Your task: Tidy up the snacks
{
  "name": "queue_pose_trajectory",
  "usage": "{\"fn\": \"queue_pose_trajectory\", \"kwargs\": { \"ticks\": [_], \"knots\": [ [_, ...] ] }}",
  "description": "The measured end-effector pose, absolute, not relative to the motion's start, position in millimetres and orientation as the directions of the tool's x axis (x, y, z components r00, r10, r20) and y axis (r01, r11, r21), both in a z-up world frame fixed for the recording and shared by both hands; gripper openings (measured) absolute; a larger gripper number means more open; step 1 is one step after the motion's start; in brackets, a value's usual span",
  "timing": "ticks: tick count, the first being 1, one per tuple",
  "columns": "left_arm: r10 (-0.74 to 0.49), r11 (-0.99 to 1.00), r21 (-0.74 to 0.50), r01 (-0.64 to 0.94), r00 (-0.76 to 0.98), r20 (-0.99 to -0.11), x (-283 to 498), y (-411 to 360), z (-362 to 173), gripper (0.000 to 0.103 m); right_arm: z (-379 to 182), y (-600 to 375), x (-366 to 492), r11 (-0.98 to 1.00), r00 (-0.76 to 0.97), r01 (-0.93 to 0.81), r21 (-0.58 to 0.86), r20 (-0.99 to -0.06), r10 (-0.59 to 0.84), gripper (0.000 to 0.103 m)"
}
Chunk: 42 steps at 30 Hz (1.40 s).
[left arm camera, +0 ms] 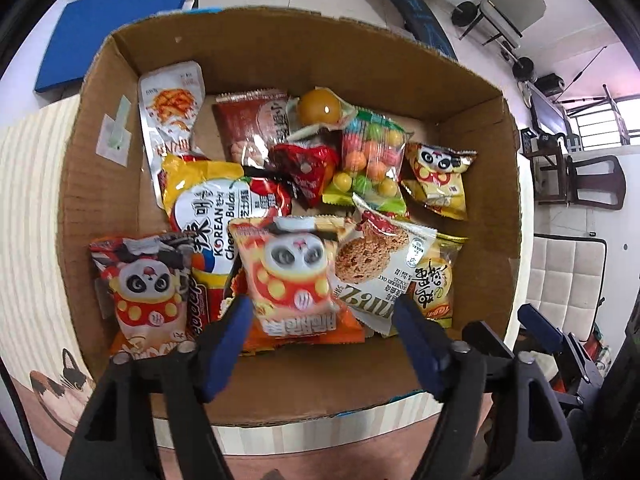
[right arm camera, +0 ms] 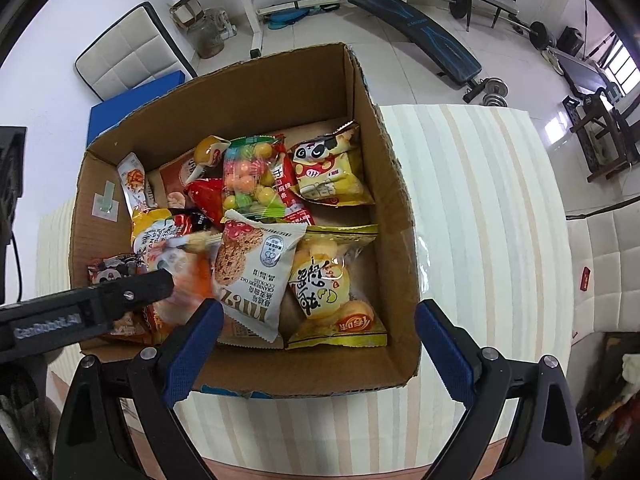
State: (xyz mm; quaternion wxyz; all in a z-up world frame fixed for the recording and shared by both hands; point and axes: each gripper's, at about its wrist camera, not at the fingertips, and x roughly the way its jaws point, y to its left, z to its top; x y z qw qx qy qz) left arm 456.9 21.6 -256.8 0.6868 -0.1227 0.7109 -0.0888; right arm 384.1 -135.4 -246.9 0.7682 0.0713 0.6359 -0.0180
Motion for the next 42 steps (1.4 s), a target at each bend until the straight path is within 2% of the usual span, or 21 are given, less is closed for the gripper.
{"fn": "queue_pose_trajectory", "kwargs": {
  "ticks": [4,6,10,12,27,37,42],
  "knots": [
    [-0.273,0.961,-0.273,-0.044,0.003,-0.962,458.1,24.8,-250.1,0.073,-247.8,-135.6,385.4,0.990,0.186,0.113,0.088,-0.980,0.066,0.098],
    [-0.259,0.965,-0.260,-0.041,0.027,-0.966,458.4,27.4,-246.3,0.085,-247.5,-134.3,384.9,0.991,0.188,0.106,0.083,-0.980,0.062,0.098],
    [-0.218,0.975,-0.220,-0.028,0.072,-0.973,456.0,32.1,-238.9,0.090,-246.4,-129.9,383.3,0.993,0.192,0.087,0.085,-0.979,0.067,0.098],
    [-0.193,0.980,-0.195,-0.023,0.086,-0.977,453.2,33.6,-236.0,0.099,-244.5,-127.7,381.1,0.993,0.199,0.078,0.084,-0.978,0.067,0.098],
    [-0.143,0.988,-0.154,-0.023,0.251,-0.957,405.3,48.2,-184.3,0.099,-194.1,-115.9,345.9,0.999,0.300,0.014,0.047,-0.953,0.041,0.099],
    [-0.018,0.999,-0.033,-0.028,0.437,-0.899,323.6,49.1,-115.2,0.099,-131.3,-116.5,272.9,0.997,0.408,0.004,0.073,-0.911,0.065,0.099],
    [-0.022,0.998,-0.044,-0.034,0.482,-0.876,279.2,49.5,-88.9,0.099,-96.9,-114.7,227.4,0.997,0.465,-0.007,0.076,-0.882,0.070,0.099]
  ]
}}
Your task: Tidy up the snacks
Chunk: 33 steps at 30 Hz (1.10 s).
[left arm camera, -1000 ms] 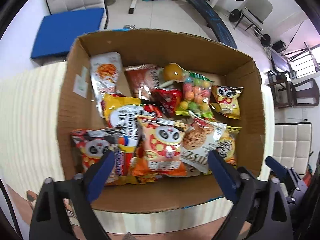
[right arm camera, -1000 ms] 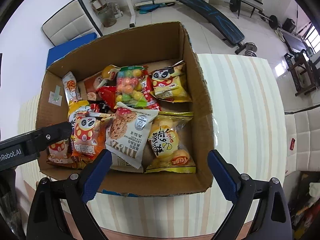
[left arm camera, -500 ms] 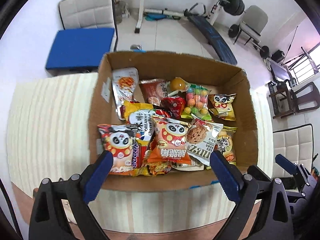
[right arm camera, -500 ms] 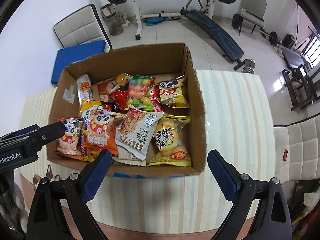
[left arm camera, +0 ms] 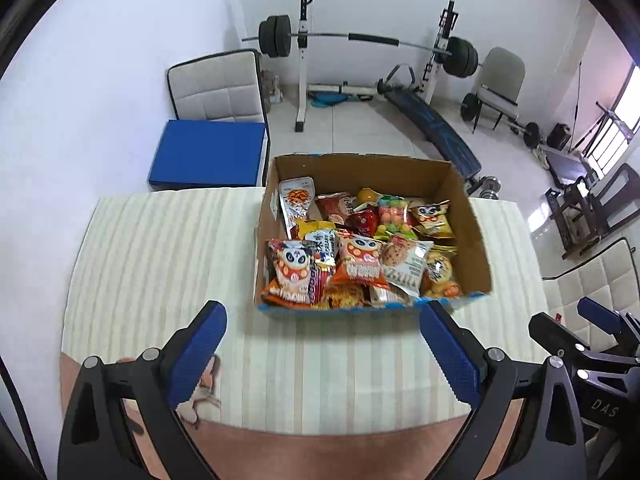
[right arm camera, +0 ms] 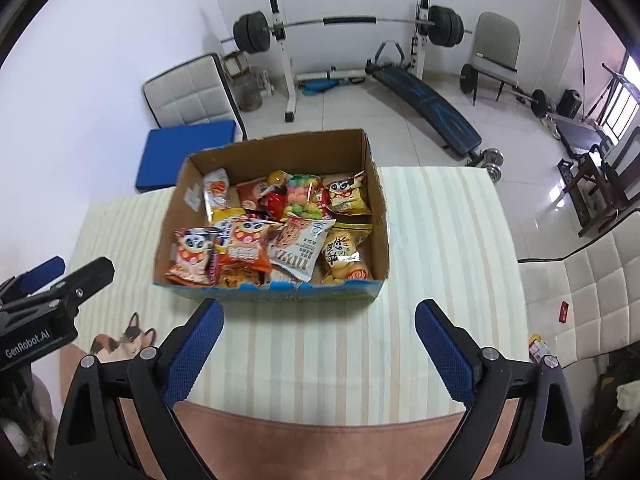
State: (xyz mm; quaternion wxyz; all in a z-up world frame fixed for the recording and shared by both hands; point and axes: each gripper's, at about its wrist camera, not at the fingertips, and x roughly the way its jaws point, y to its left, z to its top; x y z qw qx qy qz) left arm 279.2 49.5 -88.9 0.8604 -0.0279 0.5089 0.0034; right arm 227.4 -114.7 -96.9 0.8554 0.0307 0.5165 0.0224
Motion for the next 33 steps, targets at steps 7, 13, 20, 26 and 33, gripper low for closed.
{"fn": "queue_pose_trajectory", "kwargs": {
  "ticks": [7,13,20,26,33],
  "knots": [
    [-0.010,0.998,-0.046,-0.051,0.557,-0.831,230.3,48.8,-49.8,0.099,-59.0,-104.4,169.9,0.997,0.523,-0.043,0.062,-0.849,0.075,0.099],
    [-0.006,0.997,-0.047,-0.056,0.584,-0.812,199.6,49.2,-30.6,0.099,-23.1,-101.5,128.1,0.996,0.571,-0.060,0.066,-0.816,0.089,0.099],
    [0.001,0.998,-0.040,-0.051,0.625,-0.780,165.5,46.5,-6.6,0.099,11.8,-99.8,84.4,0.993,0.606,-0.075,0.086,-0.787,0.114,0.099],
    [-0.011,0.998,-0.050,-0.042,0.646,-0.763,149.7,43.2,5.1,0.099,29.3,-102.5,63.3,0.994,0.627,-0.075,0.075,-0.772,0.106,0.099],
    [-0.005,0.999,-0.035,-0.032,0.664,-0.747,154.7,34.5,0.7,0.103,31.5,-116.0,60.6,0.998,0.651,-0.033,0.055,-0.756,0.063,0.102]
  ]
}}
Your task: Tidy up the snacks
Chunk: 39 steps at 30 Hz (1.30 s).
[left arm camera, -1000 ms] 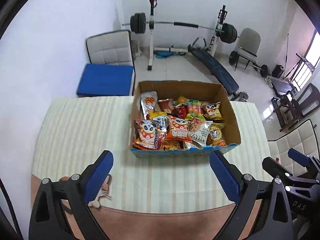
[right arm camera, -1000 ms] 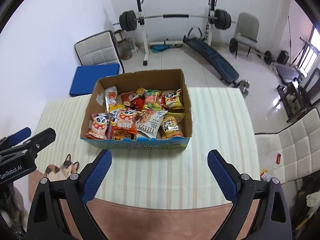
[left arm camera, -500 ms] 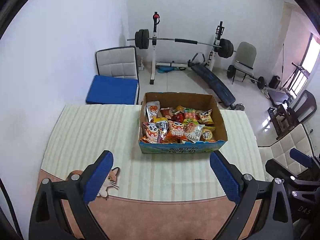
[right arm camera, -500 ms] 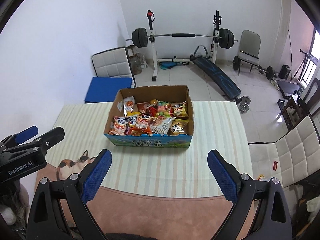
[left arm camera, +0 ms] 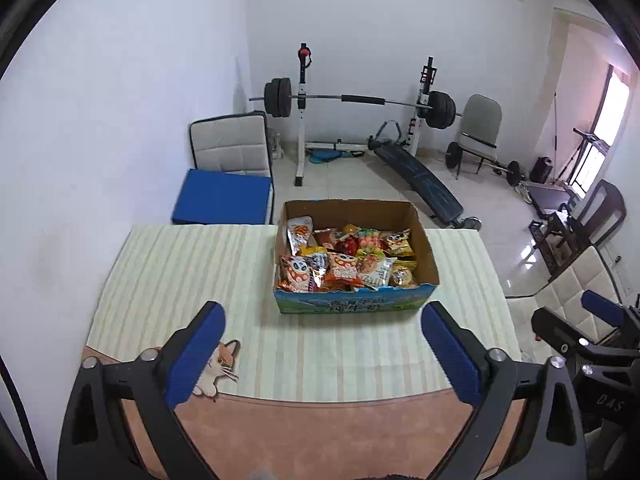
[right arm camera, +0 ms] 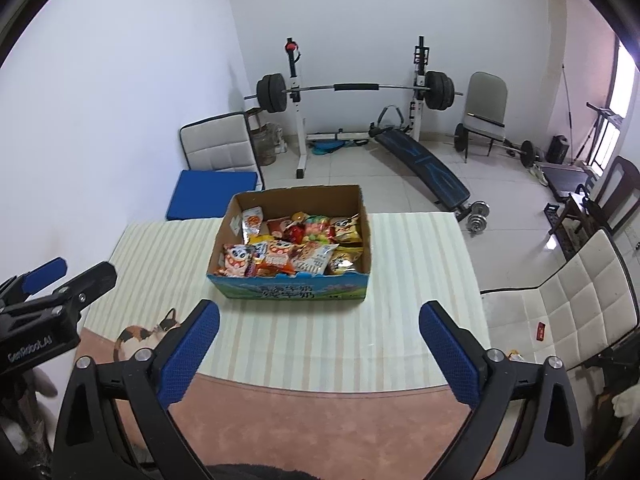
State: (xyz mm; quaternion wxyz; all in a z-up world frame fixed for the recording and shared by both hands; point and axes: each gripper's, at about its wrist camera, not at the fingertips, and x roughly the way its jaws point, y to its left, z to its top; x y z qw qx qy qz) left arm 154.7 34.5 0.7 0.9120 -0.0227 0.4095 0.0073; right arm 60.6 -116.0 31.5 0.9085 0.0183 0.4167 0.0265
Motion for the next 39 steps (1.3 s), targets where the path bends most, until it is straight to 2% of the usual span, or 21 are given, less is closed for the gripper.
{"fn": "queue_pose_trajectory", "kwargs": {
  "ticks": [20,39],
  "knots": [
    [0.058,0.997,0.017,-0.070,0.635,-0.771,204.7,23.1,-53.2,0.103,-17.1,-127.9,136.0,0.999,0.651,0.035,0.009,-0.759,-0.016,0.102],
    [0.076,0.995,0.023,-0.094,0.617,-0.784,224.8,30.2,-67.0,0.103,-44.2,-122.8,175.4,1.000,0.626,0.026,0.006,-0.780,-0.012,0.103]
  ]
}}
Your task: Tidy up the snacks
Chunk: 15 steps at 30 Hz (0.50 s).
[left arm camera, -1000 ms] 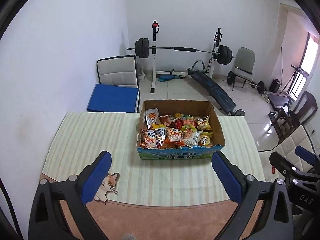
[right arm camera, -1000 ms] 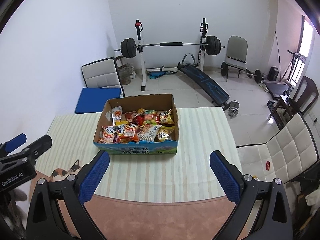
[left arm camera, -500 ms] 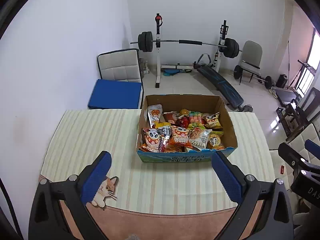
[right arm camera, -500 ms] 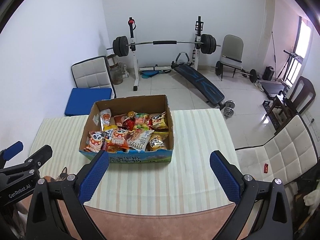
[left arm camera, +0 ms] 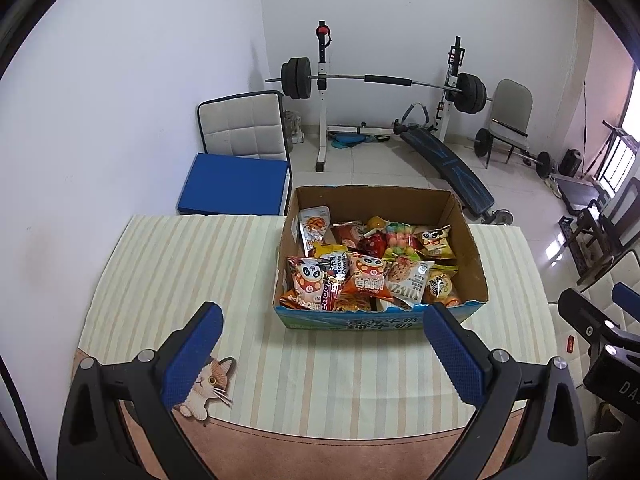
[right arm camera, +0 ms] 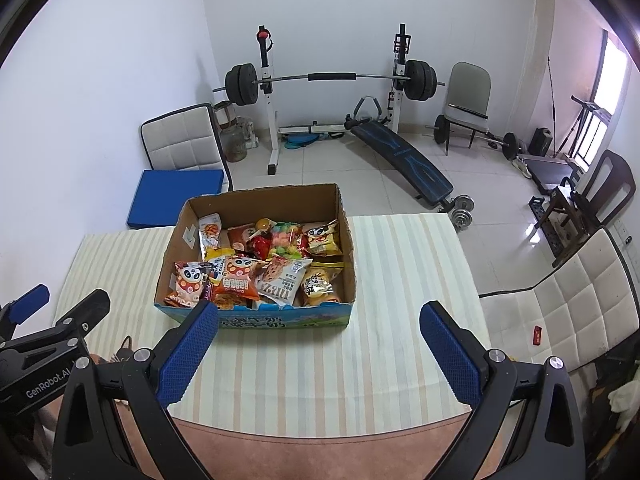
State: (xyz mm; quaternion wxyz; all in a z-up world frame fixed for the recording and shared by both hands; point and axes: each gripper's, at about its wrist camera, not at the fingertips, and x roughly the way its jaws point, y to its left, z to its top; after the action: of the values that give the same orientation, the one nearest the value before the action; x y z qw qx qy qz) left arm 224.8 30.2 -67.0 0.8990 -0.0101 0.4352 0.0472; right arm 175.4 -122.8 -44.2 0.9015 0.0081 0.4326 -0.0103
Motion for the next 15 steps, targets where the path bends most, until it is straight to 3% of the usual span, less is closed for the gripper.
{"fn": "queue_pose_trajectory", "kwargs": {
  "ticks": [15],
  "knots": [
    [0.044,0.999,0.016,-0.051,0.613,-0.789,230.9,27.7,-71.1,0.103,-50.4,-121.3,179.6,1.000,0.625,0.020,-0.009,-0.780,-0.020,0.103]
  ]
}}
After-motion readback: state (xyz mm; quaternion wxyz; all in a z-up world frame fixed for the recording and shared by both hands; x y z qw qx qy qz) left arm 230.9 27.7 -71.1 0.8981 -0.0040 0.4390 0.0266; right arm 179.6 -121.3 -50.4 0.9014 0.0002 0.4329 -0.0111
